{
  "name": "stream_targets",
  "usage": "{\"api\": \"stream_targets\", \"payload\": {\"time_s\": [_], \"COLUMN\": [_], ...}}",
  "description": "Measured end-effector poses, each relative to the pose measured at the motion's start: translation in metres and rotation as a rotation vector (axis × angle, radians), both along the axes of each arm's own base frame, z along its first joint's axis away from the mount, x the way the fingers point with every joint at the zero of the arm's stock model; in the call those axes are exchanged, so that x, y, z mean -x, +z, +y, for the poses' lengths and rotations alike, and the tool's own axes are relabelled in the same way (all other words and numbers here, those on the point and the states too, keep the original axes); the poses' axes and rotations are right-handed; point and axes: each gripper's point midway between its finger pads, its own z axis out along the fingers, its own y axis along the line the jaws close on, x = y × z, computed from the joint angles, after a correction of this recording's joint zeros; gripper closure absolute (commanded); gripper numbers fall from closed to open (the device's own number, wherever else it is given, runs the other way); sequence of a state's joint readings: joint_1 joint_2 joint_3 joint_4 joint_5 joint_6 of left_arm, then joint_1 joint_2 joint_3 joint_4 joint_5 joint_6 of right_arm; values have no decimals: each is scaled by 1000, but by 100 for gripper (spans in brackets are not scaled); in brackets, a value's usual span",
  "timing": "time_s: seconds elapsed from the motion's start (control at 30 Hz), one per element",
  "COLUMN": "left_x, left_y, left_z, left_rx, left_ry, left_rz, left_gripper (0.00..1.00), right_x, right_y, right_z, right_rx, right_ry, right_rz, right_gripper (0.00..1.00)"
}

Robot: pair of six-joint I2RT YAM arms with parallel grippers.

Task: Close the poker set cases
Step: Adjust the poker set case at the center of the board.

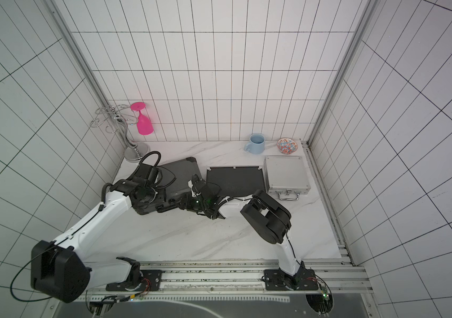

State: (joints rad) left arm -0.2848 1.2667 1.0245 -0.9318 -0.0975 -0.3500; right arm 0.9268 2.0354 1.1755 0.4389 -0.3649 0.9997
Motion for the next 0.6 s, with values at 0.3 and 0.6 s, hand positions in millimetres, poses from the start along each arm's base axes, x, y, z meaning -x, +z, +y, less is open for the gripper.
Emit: {"api": "stream_targets", "payload": {"time_s": [0.3,0.6], "left_x": [16,29], "left_y": [-7,-7], "left_z": [-19,-37], "left_rx": [93,164], "left_ry": [-40,-85], "left_rz": [89,155], "left_gripper": [58,48], "right_x": [-1,-8], "right_y": [0,1], "right_z": [-1,-6], "right_rx": [-1,-7], "right_ry": [-4,-4], "right_rz": [9,18], "right_gripper": [41,41]}}
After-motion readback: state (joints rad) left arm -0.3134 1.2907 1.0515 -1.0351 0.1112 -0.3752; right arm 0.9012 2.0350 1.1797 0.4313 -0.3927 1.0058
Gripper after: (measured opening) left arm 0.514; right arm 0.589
